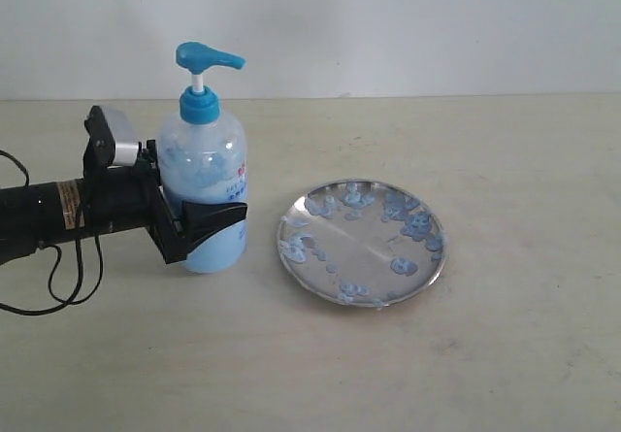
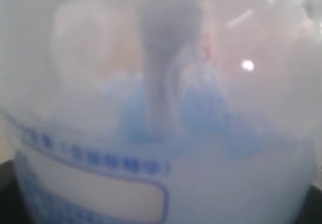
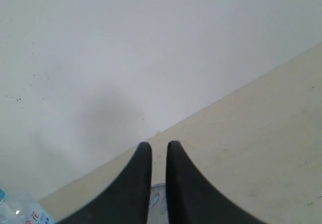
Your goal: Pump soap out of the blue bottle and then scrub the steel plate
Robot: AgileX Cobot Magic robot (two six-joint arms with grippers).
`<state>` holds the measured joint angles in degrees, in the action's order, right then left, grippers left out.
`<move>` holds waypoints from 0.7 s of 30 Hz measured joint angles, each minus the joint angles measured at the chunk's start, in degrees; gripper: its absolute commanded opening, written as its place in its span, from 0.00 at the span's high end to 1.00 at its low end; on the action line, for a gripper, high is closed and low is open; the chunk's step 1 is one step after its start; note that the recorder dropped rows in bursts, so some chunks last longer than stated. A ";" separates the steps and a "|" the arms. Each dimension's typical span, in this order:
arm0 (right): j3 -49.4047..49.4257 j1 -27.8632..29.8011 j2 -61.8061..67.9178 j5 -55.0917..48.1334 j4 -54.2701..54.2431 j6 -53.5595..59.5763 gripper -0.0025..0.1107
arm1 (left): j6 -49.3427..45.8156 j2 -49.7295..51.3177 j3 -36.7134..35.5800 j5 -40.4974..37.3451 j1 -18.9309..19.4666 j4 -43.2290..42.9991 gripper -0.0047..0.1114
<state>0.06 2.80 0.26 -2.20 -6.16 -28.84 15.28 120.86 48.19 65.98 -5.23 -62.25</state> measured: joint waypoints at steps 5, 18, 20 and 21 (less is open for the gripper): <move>0.00 0.00 0.00 -0.58 1.14 3.36 0.98 | 0.09 -1.48 2.30 -5.82 -3.98 -0.59 0.92; -29.39 -2.99 59.88 24.96 37.96 -3.56 0.98 | 0.09 -1.78 3.78 -9.33 -7.26 2.91 0.92; -41.55 -7.04 70.35 32.46 59.16 -6.49 0.98 | 0.09 -1.78 3.78 -9.55 -7.26 3.49 0.92; -46.26 -9.50 74.54 36.64 66.39 -9.21 0.98 | 0.09 -1.78 3.78 -9.55 -7.26 3.54 0.92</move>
<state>-46.20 -6.70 74.80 34.44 60.23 -38.05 15.36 119.08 51.98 56.43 -12.49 -58.71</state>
